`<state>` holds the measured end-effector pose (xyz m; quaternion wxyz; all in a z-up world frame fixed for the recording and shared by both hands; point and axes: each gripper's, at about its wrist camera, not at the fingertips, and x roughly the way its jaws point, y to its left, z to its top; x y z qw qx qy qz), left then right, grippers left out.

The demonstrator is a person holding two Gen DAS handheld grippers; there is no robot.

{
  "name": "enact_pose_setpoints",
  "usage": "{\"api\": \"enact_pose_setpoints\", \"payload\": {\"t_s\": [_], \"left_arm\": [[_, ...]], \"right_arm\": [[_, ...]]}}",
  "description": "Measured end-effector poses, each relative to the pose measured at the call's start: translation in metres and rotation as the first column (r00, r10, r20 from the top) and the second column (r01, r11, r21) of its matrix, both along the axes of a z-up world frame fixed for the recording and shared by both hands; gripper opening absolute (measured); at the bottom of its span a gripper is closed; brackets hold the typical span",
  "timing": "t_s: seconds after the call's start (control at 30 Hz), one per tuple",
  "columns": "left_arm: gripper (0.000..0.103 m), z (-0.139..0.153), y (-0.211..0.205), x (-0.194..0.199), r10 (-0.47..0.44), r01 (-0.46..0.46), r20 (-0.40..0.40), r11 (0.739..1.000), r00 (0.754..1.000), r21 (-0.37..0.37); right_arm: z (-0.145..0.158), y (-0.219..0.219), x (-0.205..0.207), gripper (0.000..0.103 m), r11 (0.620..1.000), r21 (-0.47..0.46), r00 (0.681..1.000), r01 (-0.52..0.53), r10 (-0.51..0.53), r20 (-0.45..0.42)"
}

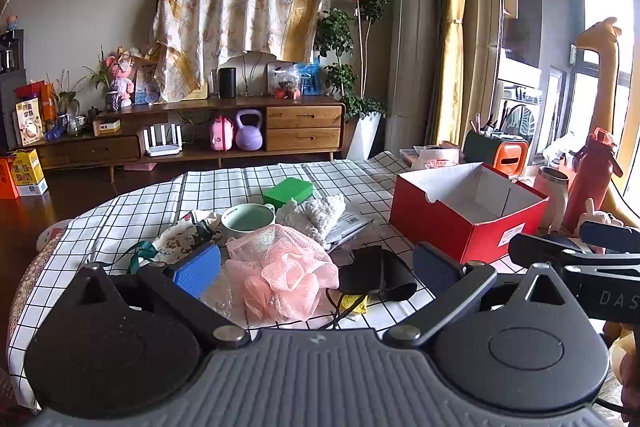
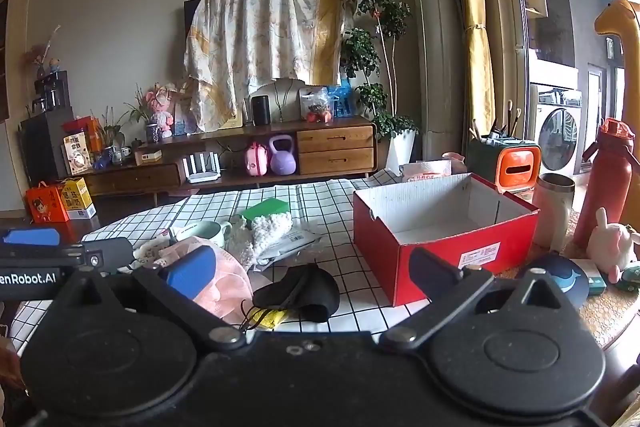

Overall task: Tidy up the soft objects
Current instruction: 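Move left tool toward the pink mesh puff while right tool approaches the black cloth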

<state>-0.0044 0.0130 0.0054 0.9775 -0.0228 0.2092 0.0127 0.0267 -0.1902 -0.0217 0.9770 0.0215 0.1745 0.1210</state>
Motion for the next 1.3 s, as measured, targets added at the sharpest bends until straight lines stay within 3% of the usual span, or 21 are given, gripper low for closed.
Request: {"api": "enact_pose_setpoints", "payload": {"t_s": [1.3], "left_arm": [[0.103, -0.008, 0.012, -0.01, 0.024, -0.024, -0.014, 1.0, 1.0, -0.013]], "right_arm": [[-0.008, 0.015, -0.005, 0.103, 1.0, 0.003, 1.0, -0.015, 0.015, -0.024]]}}
